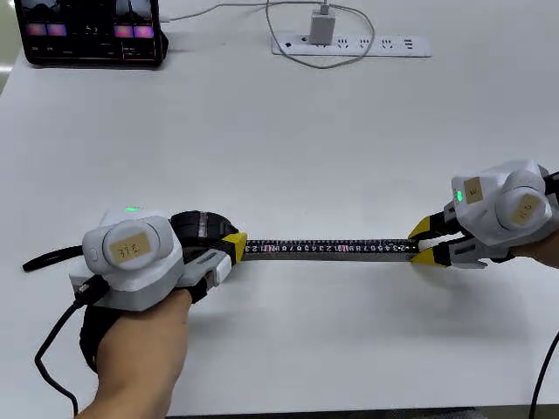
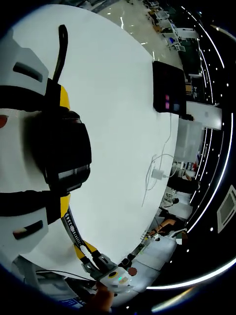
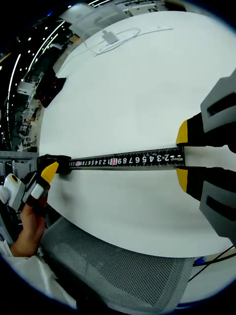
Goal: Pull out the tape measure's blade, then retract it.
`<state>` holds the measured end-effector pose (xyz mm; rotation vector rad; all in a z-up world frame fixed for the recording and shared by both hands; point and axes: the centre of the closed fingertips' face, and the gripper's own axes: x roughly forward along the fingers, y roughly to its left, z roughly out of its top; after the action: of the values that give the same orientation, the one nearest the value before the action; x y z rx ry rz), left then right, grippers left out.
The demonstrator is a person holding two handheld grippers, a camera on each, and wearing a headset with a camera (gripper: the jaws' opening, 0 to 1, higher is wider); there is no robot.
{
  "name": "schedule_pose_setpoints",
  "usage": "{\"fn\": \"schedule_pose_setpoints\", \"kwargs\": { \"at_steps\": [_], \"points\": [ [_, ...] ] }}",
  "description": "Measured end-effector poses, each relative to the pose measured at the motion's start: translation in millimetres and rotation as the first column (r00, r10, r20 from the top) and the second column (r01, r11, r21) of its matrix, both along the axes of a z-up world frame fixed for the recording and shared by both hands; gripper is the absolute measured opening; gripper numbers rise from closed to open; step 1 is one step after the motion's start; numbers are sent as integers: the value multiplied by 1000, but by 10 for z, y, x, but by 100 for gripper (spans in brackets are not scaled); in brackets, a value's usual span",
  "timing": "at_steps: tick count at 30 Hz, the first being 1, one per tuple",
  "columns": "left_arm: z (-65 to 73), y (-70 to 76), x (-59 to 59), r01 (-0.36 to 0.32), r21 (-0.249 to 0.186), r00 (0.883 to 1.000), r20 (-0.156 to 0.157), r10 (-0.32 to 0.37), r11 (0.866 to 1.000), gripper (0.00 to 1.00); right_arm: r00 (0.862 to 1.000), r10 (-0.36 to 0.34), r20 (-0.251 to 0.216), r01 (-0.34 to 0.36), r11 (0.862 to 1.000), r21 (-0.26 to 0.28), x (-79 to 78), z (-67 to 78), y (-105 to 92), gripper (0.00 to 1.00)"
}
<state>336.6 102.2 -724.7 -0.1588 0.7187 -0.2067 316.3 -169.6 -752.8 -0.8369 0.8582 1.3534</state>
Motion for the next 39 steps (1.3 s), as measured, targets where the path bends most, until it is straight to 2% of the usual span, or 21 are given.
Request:
{"fn": "schedule_pose_setpoints", "kwargs": {
  "at_steps": [7, 10, 20, 39],
  "points": [
    [5, -2, -2, 10, 16, 1000, -2, -10, 1000, 59, 1000, 10, -2, -10, 1000, -28, 4, -3, 1, 11],
    [3, 0, -5, 15, 19, 1000, -12, -14, 1000, 58, 1000, 26, -2, -26, 998, -51, 6, -5, -3, 10],
    [-14, 2, 2, 12, 9, 1000, -23, -12, 1000, 58, 1000, 30, 2, -29, 997, -72, 40, -13, -11, 10],
    [-7, 0, -6, 9, -12, 1000, -23, -9, 1000, 58, 1000, 28, -8, -29, 999, -44, 45, 16, 169, 10]
  ]
}}
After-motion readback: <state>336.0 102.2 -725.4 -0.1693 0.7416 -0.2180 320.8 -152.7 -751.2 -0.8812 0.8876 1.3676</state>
